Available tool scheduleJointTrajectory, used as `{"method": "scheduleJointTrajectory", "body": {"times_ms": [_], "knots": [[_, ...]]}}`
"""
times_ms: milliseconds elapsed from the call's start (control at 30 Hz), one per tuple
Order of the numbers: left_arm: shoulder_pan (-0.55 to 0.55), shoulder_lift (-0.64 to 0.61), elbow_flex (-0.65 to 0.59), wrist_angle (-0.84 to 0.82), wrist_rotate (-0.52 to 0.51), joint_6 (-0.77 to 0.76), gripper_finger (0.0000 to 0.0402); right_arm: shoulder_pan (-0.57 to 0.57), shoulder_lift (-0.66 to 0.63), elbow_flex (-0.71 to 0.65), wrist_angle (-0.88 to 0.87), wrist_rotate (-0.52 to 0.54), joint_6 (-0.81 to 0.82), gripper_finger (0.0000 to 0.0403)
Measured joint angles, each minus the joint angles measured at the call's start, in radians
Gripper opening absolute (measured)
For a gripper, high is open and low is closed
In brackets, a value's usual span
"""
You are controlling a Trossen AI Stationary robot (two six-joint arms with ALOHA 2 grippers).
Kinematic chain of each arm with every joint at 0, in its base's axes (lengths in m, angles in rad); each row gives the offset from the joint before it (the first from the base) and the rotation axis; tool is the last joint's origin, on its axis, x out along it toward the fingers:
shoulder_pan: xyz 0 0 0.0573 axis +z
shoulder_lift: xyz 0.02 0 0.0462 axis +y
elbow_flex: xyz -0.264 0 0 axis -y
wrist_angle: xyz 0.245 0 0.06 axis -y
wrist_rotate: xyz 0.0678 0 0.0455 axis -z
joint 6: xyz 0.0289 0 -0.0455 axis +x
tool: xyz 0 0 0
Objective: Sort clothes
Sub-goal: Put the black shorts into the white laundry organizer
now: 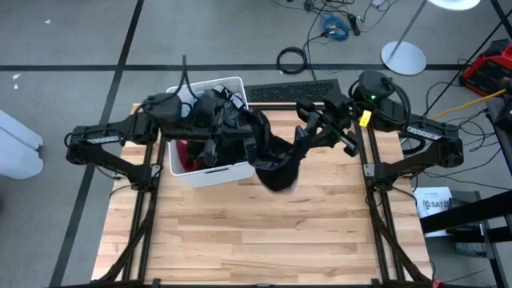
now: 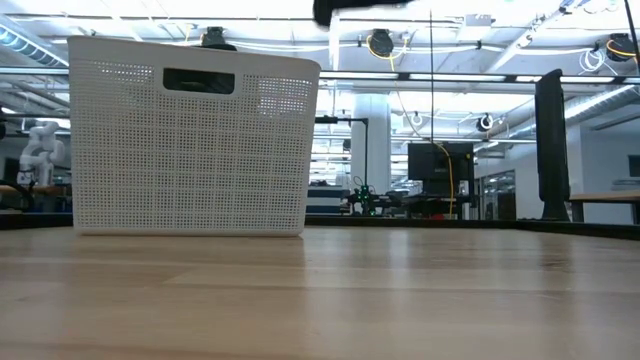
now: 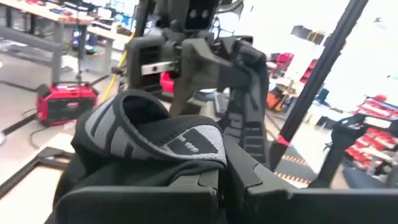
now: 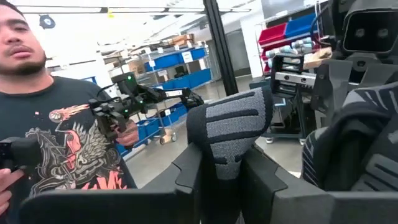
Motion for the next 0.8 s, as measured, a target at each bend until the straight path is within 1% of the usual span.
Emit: {"method": "scheduleJointTrajectory", "body": {"times_ms": [233,333,400,433,567,700,800], "knots": [[0.012,0.001,0.000,-0.022,-0.017,-0.027,0.0003,0.000,-0.001,0.000,0.001,-0.014,0.012,0.0074],[0.011,0.001,0.000,-0.027,-0.008,-0.051,0.0003,0.003,-0.007,0.000,0.004,-0.065,0.035,0.0075],[0.011,0.001,0.000,-0.070,0.010,-0.053,0.0003,0.004,-0.014,0.000,0.004,-0.110,0.051,0.0074],[0.011,0.001,0.000,-0.107,0.015,-0.054,0.0003,0.004,-0.018,0.000,0.004,-0.115,0.059,0.0074],[0.012,0.002,0.000,-0.245,0.015,-0.093,0.0005,0.004,-0.041,0.000,-0.001,-0.090,0.029,0.0075],[0.012,0.001,0.000,-0.259,0.029,-0.105,0.0009,0.003,-0.067,0.000,-0.001,-0.006,-0.016,0.0072],[0.012,0.001,0.000,-0.264,0.050,-0.111,0.0011,0.003,-0.076,0.000,-0.020,-0.004,-0.023,0.0063]]}}
